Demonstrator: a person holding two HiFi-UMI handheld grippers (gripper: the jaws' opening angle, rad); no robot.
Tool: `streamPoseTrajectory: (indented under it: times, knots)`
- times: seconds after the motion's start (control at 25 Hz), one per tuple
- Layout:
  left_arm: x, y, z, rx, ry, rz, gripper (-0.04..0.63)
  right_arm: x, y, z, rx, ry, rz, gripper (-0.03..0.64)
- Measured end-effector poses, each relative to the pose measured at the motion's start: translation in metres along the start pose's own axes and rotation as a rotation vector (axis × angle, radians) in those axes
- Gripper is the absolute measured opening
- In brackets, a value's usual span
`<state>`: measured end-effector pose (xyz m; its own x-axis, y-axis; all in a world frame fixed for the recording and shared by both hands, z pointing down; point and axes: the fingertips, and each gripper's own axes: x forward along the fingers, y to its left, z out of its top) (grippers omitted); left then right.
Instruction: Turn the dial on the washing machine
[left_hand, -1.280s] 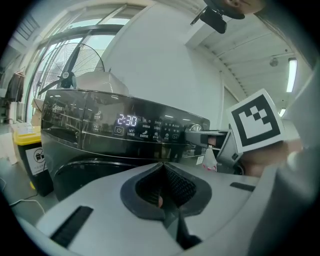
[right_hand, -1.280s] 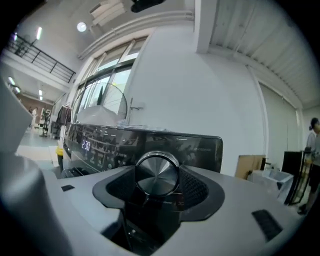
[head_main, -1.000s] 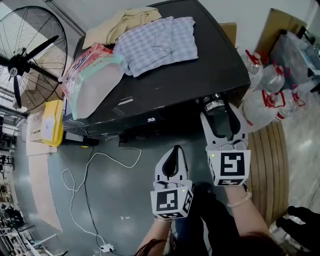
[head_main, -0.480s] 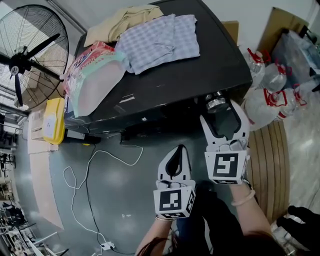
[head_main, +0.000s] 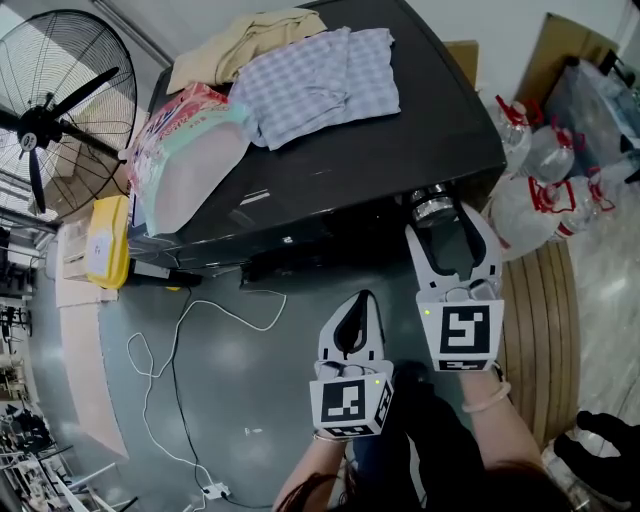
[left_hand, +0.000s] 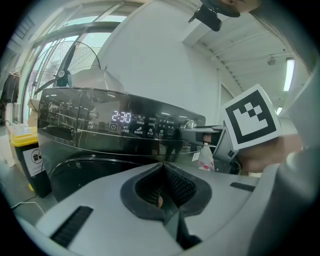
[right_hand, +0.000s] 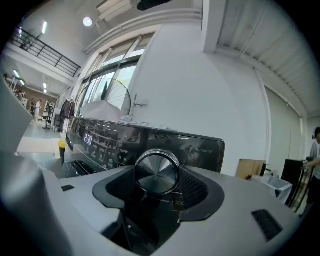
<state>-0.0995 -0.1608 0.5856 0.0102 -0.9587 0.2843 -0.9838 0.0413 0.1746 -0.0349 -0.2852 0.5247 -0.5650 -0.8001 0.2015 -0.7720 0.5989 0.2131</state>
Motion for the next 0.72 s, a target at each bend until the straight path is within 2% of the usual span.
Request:
streamPoseTrajectory:
  times: [0.36, 0.56, 0.72]
  knots:
    - [0.0056, 0.0007, 0.0028, 0.0, -0.007, -0.002, 0.015, -0.0013, -0.0061, -0.004, 0.227, -0.021, -0.009, 0.293]
    - [0.0079, 0.0017, 0.0034, -0.004, -0.012, -0.004, 0.015, -0.0005, -0.0055, -0.0037, 0.228, -0.031, 0.004, 0.295]
    - [0.0077, 0.0004, 0.0031, -0.008, -0.013, -0.009, 0.015, 0.0007, -0.0048, -0.0027, 0.161, -0.018, 0.009, 0.303]
